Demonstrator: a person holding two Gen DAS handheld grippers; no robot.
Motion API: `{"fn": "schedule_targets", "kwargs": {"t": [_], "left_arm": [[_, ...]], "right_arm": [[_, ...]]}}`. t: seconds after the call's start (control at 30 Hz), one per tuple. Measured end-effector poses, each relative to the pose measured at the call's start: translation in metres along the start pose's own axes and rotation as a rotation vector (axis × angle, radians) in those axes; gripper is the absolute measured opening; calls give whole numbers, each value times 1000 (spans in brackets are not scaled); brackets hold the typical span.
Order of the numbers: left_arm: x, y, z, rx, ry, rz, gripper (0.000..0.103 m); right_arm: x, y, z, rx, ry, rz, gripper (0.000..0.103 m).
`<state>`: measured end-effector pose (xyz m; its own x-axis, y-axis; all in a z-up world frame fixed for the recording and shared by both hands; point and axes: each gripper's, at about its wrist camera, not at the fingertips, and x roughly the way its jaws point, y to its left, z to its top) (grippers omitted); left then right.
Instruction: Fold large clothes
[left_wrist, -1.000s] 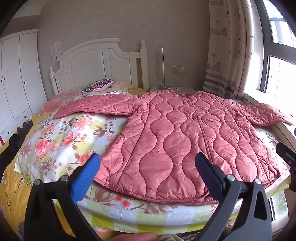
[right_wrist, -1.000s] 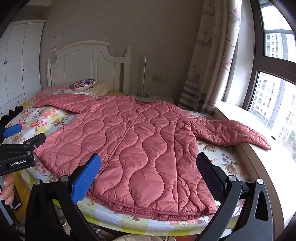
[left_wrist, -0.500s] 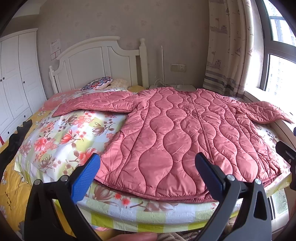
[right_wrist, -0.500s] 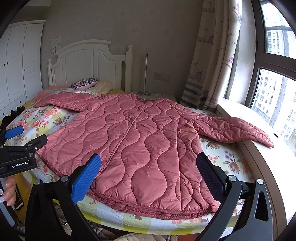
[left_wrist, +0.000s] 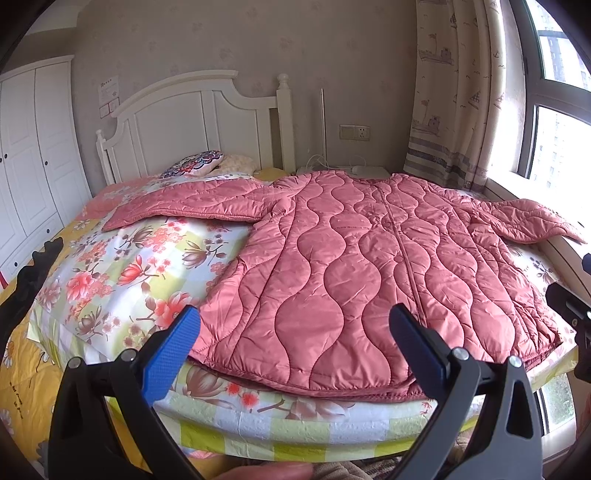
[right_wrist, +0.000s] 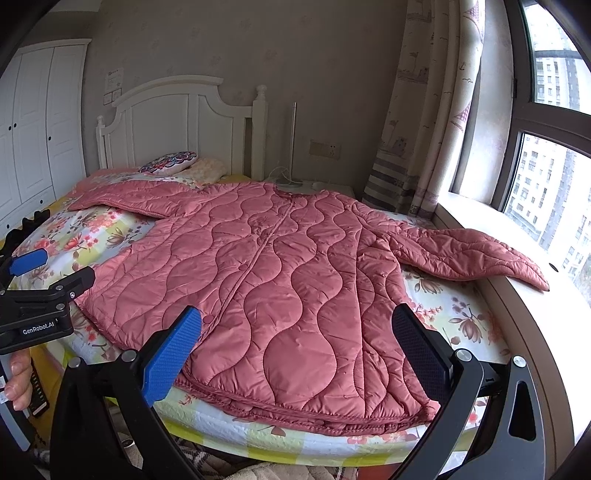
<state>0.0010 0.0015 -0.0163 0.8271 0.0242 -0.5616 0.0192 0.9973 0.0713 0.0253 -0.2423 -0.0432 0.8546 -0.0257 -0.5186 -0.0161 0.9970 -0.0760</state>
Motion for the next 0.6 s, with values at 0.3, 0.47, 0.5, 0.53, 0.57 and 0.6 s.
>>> {"fn": "schedule_targets", "kwargs": {"t": [0.3, 0.47, 0.5, 0.53, 0.57, 0.6], "left_arm": [[2, 0, -4, -5, 13, 6, 101], [2, -3, -6, 4, 21, 8, 101], [3, 1, -3, 3, 22, 6, 101], [3, 1, -4, 5, 23, 5, 101], [3, 0, -5, 7, 24, 3, 101], [3, 0, -5, 9, 25, 3, 101]], "right_arm": [[12, 3, -4, -16, 50, -53, 99], [13, -1, -6, -8, 54, -47, 99], [13, -2, -5, -6, 56, -48, 99], [13, -3, -6, -4, 57, -49, 99], [13, -3, -6, -3, 58, -51, 99], [13, -4, -6, -2, 58, -52, 99]]}}
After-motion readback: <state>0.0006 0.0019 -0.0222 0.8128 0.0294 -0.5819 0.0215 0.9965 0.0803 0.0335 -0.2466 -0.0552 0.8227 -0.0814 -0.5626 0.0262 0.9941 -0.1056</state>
